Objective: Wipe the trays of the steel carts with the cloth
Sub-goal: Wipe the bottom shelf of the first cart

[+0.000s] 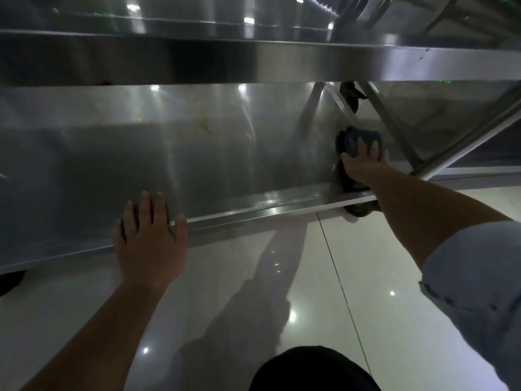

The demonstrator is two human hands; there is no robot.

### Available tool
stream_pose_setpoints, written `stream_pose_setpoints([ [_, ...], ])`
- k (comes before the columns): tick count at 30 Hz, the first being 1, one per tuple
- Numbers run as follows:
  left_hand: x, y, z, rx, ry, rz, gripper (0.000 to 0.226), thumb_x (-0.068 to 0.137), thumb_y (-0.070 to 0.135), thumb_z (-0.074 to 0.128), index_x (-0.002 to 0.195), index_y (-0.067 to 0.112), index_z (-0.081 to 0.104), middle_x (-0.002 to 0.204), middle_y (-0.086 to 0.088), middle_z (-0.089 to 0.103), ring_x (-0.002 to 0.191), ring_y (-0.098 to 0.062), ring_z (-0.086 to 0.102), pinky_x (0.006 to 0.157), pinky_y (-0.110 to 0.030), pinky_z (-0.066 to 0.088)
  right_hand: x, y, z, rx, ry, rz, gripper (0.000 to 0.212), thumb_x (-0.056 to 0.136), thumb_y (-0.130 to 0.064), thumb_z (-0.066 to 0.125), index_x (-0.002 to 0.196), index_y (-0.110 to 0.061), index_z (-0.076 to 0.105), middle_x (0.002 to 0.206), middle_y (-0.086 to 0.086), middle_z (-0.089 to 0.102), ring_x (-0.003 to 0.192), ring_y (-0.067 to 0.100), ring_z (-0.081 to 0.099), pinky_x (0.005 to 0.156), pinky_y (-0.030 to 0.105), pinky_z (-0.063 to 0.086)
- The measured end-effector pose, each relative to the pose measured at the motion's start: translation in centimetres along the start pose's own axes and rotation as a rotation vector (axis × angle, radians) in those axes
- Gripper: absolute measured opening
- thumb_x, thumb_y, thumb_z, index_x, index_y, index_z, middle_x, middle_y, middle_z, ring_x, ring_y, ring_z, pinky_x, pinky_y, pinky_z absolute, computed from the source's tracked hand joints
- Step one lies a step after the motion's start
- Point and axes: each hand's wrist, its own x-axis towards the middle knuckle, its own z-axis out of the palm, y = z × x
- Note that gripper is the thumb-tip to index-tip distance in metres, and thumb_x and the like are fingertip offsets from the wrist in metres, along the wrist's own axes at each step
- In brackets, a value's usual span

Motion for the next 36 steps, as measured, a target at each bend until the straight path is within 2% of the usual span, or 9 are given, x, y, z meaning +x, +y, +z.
stream_pose_setpoints([
  [6,-0.2,0.3,-0.5,0.009,-0.092,-0.015,0.066,0.095,0.047,0.029,0.146,0.011,0.047,0.154,-0.014,0.042,0.142,-0.038,0.035,0.113,-0.048,0.022,-1.1,-1.3,-0.3,0.035,-0.017,0.100,0.069,0.102,-0.060,0.020,0.160,-0.031,-0.004,0.167,0.009,-0.014,0.150,0.043,-0.012,0.121,0.058,-0.004],
  [11,0.0,0.7,-0.4,-0.012,-0.159,-0.048,0.069,0.093,0.049,0.024,0.149,0.014,0.044,0.157,-0.011,0.039,0.146,-0.035,0.031,0.116,-0.052,0.020,-1.4,-7.7,0.6,0.044,-0.026,0.005,0.092,0.086,-0.070,0.032,0.160,-0.027,0.000,0.167,0.013,-0.008,0.150,0.048,-0.008,0.119,0.064,0.000],
  [16,0.0,0.7,-0.6,-0.026,-0.176,-0.058,0.068,0.093,0.048,0.025,0.147,0.013,0.046,0.156,-0.011,0.040,0.144,-0.035,0.034,0.115,-0.053,0.024,-10.9,-21.2,3.0,0.071,-0.041,-0.316,0.073,0.101,-0.057,0.032,0.160,-0.032,-0.002,0.167,0.007,-0.015,0.151,0.043,-0.013,0.116,0.068,-0.001],
  [19,-0.1,0.5,-0.7,-0.024,-0.197,-0.045,0.069,0.093,0.050,0.024,0.147,0.013,0.047,0.155,-0.012,0.042,0.143,-0.037,0.035,0.115,-0.053,0.025,-17.4,-28.6,5.4,-0.035,-0.111,-0.682,0.070,0.101,-0.055,0.031,0.159,-0.036,-0.003,0.167,0.004,-0.018,0.151,0.040,-0.014,0.116,0.069,0.000],
  [23,-0.1,0.2,-1.2,-0.071,-0.279,-0.023,0.081,0.089,0.057,0.005,0.155,0.018,0.031,0.163,-0.007,0.026,0.150,-0.033,0.019,0.119,-0.050,0.013,-22.6,-32.5,7.8,-0.201,-0.130,-1.116,0.066,0.101,-0.055,0.036,0.157,-0.046,0.002,0.168,-0.006,-0.012,0.153,0.030,-0.011,0.119,0.061,0.003],
  [25,-0.2,0.1,-1.3,-0.059,-0.267,-0.011,0.072,0.096,0.057,0.015,0.156,0.019,0.029,0.164,-0.005,0.024,0.151,-0.032,0.017,0.120,-0.049,0.012,-22.1,-32.0,7.6,-0.190,-0.129,-1.198,0.067,0.099,-0.058,0.040,0.156,-0.048,0.007,0.168,-0.011,-0.007,0.154,0.025,-0.007,0.119,0.056,0.003],
  [30,0.0,0.3,-1.2,-0.055,-0.249,-0.034,0.067,0.096,0.051,0.028,0.149,0.014,0.043,0.156,-0.011,0.039,0.145,-0.036,0.033,0.116,-0.053,0.023,-15.4,-25.6,4.9,-0.094,-0.083,-0.981,0.068,0.097,-0.060,0.045,0.156,-0.048,0.012,0.168,-0.011,-0.001,0.154,0.022,0.000,0.121,0.054,0.009],
  [32,-0.2,0.1,-1.0,-0.042,-0.293,-0.016,0.067,0.098,0.052,0.026,0.154,0.017,0.034,0.162,-0.008,0.028,0.149,-0.033,0.022,0.118,-0.051,0.016,-12.2,-21.4,3.1,-0.033,-0.031,-0.796,0.068,0.099,-0.061,0.042,0.157,-0.046,0.011,0.168,-0.009,-0.002,0.154,0.024,-0.001,0.121,0.055,0.010],
  [36,0.3,-0.6,-1.4,-0.012,-0.374,0.012,0.071,0.096,0.058,0.016,0.157,0.023,0.023,0.166,-0.005,0.016,0.152,-0.030,0.013,0.118,-0.048,0.013,-2.9,-11.2,1.8,-0.068,0.039,-0.482,0.093,0.083,-0.089,0.007,0.158,-0.036,0.018,0.169,0.001,0.001,0.154,0.033,-0.002,0.121,0.057,0.008],
])
